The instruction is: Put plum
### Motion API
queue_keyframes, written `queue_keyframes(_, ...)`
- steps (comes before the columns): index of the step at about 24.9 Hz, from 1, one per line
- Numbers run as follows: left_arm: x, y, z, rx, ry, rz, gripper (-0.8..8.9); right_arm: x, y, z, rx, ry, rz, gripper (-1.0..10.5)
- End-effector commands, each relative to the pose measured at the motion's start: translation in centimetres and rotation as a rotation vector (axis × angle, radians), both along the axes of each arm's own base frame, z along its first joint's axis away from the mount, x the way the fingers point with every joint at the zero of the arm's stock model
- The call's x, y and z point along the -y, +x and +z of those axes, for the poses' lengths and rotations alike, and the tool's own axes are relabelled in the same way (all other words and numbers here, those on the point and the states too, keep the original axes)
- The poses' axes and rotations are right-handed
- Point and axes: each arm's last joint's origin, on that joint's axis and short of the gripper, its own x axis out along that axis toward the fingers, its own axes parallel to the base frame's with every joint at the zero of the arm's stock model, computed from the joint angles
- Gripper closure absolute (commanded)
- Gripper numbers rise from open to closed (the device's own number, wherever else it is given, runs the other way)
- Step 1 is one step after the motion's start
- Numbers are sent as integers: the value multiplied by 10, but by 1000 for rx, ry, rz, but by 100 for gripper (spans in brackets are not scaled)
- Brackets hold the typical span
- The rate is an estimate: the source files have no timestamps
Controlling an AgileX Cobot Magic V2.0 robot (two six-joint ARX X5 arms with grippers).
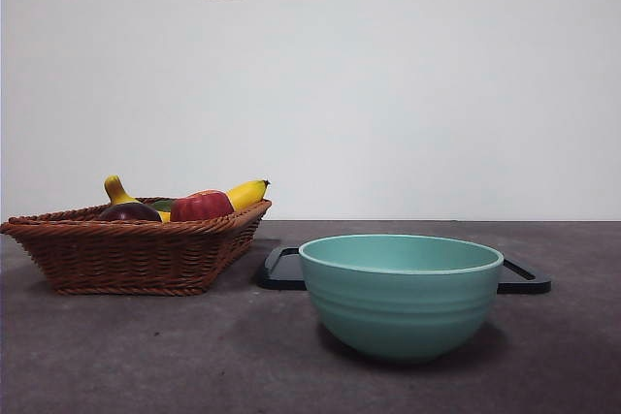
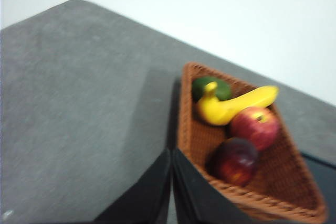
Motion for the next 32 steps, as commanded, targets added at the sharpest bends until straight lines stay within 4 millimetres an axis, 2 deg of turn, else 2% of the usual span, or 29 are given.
queue_keyframes(1,1,-3,16,9,-16,-40,805,0,-4,16,-13,13,14,942)
queue_keyframes(11,7,-1,61,-131,43,-257,805,-6,-2,64,-191,-17,225,942)
queue_keyframes(22,15,21,99,-314,111,-527,805,-13,23,109,-397,-39,463,942)
queue_keyframes(26,21,29,110,-404,128,-623,805,-19,32,117,-501,-82,543,942)
queue_keyframes(32,27,34,115,-451,153,-695,805,-31,38,108,-625,-142,665,942)
